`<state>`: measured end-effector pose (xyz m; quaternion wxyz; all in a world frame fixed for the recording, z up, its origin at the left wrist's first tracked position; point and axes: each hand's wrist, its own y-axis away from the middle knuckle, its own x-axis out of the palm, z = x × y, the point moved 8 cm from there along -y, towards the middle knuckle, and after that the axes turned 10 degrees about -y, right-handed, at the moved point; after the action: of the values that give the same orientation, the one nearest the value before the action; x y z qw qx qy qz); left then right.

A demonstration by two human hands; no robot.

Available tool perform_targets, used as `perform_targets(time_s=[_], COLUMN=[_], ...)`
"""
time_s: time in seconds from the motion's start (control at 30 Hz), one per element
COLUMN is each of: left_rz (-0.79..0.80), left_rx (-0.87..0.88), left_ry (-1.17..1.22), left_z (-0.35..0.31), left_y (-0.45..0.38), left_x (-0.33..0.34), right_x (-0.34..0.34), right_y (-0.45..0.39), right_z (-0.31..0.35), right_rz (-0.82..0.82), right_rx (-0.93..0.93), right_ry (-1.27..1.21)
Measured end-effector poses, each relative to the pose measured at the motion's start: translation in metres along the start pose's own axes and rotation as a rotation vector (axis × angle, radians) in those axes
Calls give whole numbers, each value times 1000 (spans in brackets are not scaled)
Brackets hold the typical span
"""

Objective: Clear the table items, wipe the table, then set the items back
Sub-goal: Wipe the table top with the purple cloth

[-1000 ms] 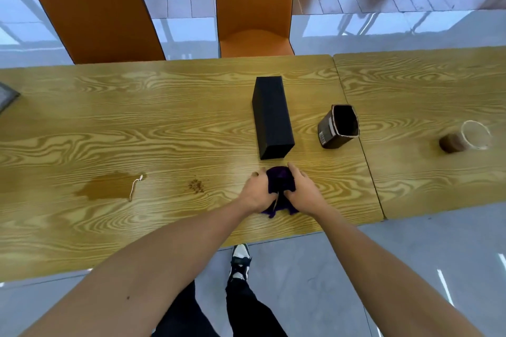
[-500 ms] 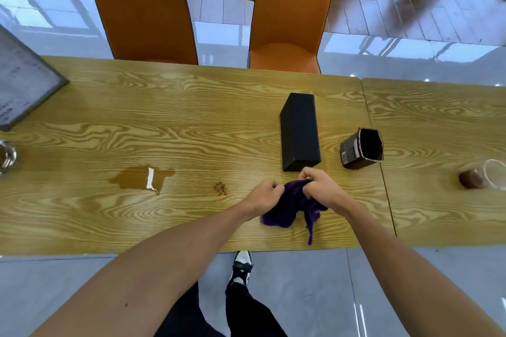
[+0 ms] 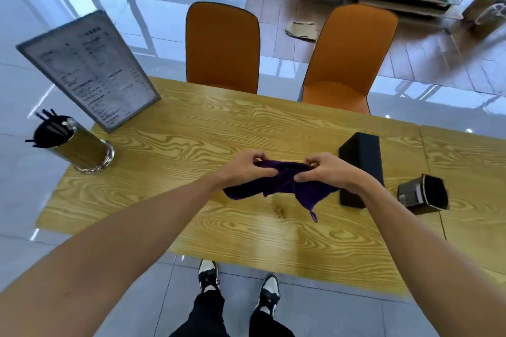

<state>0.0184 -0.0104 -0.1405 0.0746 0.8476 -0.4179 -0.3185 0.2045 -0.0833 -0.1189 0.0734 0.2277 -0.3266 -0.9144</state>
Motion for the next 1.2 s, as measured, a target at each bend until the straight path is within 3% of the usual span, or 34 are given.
perform_targets(time_s=[0.17, 0.33, 0.57, 0.67, 0.83, 0.93, 1.07, 1.13, 1.2], left_rz=[-136, -172, 173, 154, 167, 29, -329, -353, -284], left_rx=[15, 79, -140, -224, -279, -283, -219, -171, -195], left_ry=[-321, -574, -397, -504, -444, -560, -803, -771, -731], left_z=[39, 81, 157, 190, 218, 222, 212, 210, 215], left_y=[39, 85, 112, 112, 113, 111, 114, 115, 116], left_x=[-87, -117, -74, -58, -29, -38, -56, -48, -33], right_x=[57, 122, 194, 218, 239, 230, 213, 226, 253], right_y=[-17, -17, -46, -62, -76, -80, -71, -65, -65], right_z=[86, 120, 56, 32, 4, -4, 4, 13, 16], right_rz=[-10, 79, 264, 256, 209, 74, -307, -429, -407], right_rx=[-208, -379, -75, -14, 122, 168, 38, -109, -220], right_ry=[159, 158, 128, 260, 325, 361, 624, 760, 768])
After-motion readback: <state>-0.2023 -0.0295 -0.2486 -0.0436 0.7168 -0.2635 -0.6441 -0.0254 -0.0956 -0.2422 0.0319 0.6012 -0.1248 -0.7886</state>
